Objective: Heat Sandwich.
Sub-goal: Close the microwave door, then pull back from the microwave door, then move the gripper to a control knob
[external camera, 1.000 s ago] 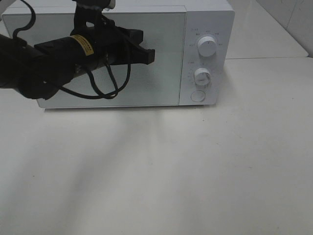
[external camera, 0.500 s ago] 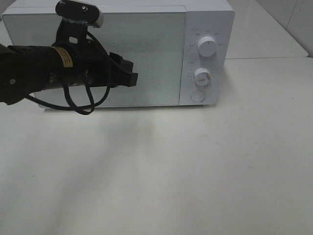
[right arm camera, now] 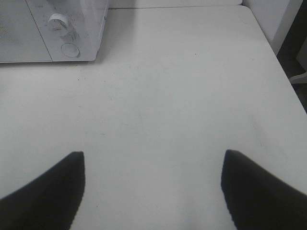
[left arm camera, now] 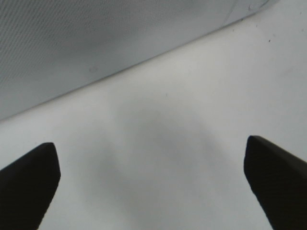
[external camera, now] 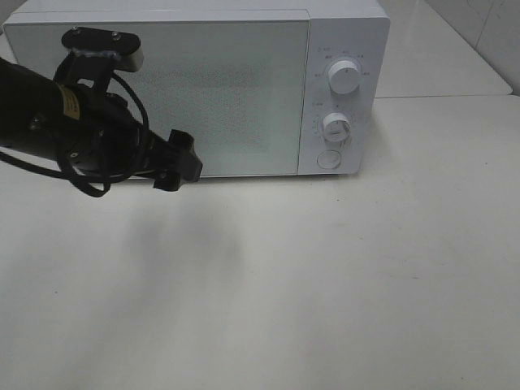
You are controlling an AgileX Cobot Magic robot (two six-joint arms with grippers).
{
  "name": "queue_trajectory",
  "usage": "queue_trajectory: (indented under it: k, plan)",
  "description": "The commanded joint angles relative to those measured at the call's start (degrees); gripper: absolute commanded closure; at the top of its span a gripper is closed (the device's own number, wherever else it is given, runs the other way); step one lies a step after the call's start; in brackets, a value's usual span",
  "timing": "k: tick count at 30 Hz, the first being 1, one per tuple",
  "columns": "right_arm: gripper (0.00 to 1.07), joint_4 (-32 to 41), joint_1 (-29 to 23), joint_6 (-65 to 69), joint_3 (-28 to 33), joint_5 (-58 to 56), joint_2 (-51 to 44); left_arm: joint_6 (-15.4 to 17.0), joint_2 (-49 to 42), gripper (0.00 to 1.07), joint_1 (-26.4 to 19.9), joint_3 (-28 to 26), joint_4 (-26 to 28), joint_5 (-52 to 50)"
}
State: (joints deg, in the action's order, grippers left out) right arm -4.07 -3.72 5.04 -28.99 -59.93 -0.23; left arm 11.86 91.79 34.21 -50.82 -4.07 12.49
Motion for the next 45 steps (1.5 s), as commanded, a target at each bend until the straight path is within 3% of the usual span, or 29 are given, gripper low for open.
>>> queue_trajectory:
  k: [1,6,14,18,20,21,24,28,37,45]
  plan:
    - [0.32,0.11,0.46,-0.17,0.00,0.46,-1.49,0.17,-2.41,0.04,0.06,0.11,0.29,9.85]
    - [0.32,0.11,0.46,-0.11,0.00,0.46,-1.49,-0.17,-4.13,0.04,0.06,0.11,-0.23,22.29]
    - [0.32,0.11,0.46,-0.11,0.00,0.46,-1.49,-0.86,-6.76,0.04,-2.18,-0.23,-0.29,32.72]
    - [0.32,0.11,0.46,-0.17,0.00,0.46,-1.49,-5.44,-8.82,0.04,-6.82,-0.23,2.58,36.84]
    - [0.32,0.17,0.46,-0.29,0.00,0.46,-1.49,-10.26,-10.71,0.04,-11.46,-0.23,5.67,39.30]
    - [0.32,0.17,0.46,-0.29,0.00,0.46,-1.49,-10.26,-10.71,0.04,-11.46,-0.23,5.67,39.30]
    - [0.32,0.17,0.46,-0.29,0.00,0.46,-1.49,-14.15,-13.87,0.04,-18.33,-0.17,8.88,42.17]
    - [0.32,0.17,0.46,-0.29,0.00,0.46,-1.49,-15.76,-17.36,0.04,-23.43,-0.11,9.22,44.35]
    - [0.32,0.17,0.46,-0.29,0.00,0.46,-1.49,-15.76,-25.95,0.04,-29.45,0.00,9.45,48.13]
    - [0.32,0.17,0.46,-0.29,0.00,0.46,-1.49,-15.13,-36.44,0.04,-29.79,4.13,7.10,49.10]
